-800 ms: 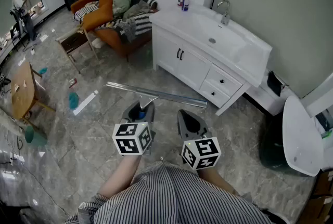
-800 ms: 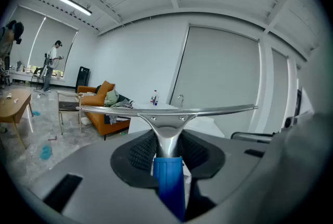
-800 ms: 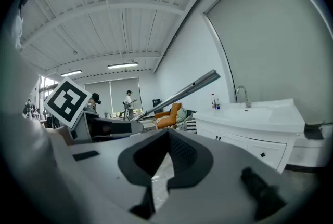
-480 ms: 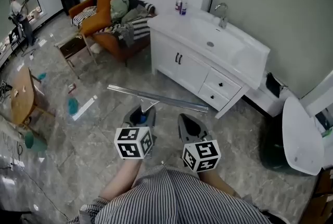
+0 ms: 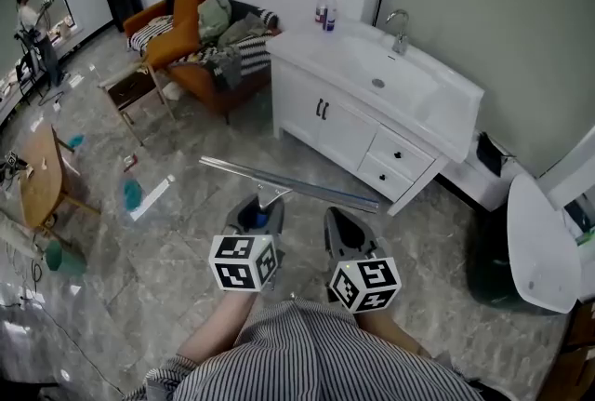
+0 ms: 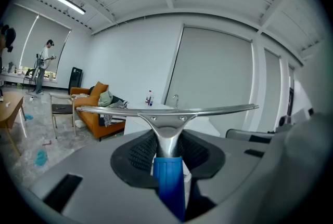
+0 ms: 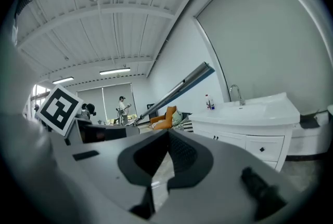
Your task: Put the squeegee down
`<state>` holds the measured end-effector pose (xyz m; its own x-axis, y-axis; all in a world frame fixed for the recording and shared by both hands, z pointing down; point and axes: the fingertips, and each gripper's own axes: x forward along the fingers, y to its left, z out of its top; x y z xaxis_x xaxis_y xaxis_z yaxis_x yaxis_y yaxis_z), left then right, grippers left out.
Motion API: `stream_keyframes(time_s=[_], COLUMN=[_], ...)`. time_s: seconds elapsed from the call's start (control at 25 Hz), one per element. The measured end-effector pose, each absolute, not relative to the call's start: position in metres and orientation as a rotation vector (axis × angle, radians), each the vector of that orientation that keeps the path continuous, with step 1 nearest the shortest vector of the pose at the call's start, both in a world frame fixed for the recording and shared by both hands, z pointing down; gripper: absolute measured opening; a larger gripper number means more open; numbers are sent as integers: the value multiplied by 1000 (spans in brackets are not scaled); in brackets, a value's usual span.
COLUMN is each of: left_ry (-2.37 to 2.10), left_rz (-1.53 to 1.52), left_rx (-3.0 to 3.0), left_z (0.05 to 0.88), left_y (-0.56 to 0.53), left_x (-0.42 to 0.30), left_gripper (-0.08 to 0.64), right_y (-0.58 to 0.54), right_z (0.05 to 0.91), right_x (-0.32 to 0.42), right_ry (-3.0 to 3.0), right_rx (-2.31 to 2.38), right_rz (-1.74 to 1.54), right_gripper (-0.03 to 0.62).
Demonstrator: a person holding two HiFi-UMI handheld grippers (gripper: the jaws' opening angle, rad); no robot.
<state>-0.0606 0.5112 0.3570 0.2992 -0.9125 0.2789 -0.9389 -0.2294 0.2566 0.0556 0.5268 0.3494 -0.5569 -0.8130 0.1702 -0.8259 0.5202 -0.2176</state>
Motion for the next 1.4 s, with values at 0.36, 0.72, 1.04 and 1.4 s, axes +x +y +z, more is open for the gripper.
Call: stream_keyframes(time_s=[0.36,0.72,1.04,1.4], left_ry=[-1610,-1570,-1597,-1669], left_rz=[76,81,76,40], left_rx=[2161,2159,2149,2126], left_z=[375,390,388,373], left_y=[516,476,391,277], left_x=[-89,-89,-79,-72], left_gripper=[129,129,129,130], right_y=[553,516,417,300], right_z=[375,388,381,365], right_x=[27,23,29,44], right_ry=[-2660,-2636,-2662,-2699], right_rx=[1416,1416,1408,1363], right_rz=[485,536,480,420], right_gripper=[15,15,15,15])
